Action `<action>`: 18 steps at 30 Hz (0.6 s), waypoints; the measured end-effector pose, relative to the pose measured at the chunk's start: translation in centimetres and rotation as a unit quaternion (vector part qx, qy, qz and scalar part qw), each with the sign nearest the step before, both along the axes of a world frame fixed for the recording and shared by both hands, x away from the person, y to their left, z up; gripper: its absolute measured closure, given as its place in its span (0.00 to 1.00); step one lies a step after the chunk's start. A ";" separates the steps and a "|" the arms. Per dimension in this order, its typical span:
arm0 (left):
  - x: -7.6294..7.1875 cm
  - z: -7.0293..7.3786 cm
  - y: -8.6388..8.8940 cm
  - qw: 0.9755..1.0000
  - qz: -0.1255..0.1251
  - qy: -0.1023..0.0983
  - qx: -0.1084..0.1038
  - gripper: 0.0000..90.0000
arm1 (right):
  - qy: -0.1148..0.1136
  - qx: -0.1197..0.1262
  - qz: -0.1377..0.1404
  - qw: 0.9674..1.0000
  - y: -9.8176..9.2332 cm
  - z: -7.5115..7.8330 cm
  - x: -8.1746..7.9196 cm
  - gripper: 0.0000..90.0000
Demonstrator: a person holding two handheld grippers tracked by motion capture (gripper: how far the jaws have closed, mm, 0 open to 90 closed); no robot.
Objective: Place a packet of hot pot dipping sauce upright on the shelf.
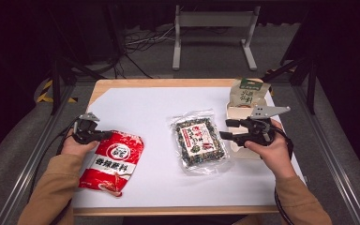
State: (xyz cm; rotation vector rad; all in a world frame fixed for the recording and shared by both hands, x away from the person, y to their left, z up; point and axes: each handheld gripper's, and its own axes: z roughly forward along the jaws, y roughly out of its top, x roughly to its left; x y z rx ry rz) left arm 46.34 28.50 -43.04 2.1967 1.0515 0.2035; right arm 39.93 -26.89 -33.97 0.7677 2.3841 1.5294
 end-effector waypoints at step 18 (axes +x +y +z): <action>-2.5 4.7 0.3 1.000 0.013 -0.026 0.001 1.00 | -0.007 0.000 0.006 1.000 0.5 0.4 0.2 0.45</action>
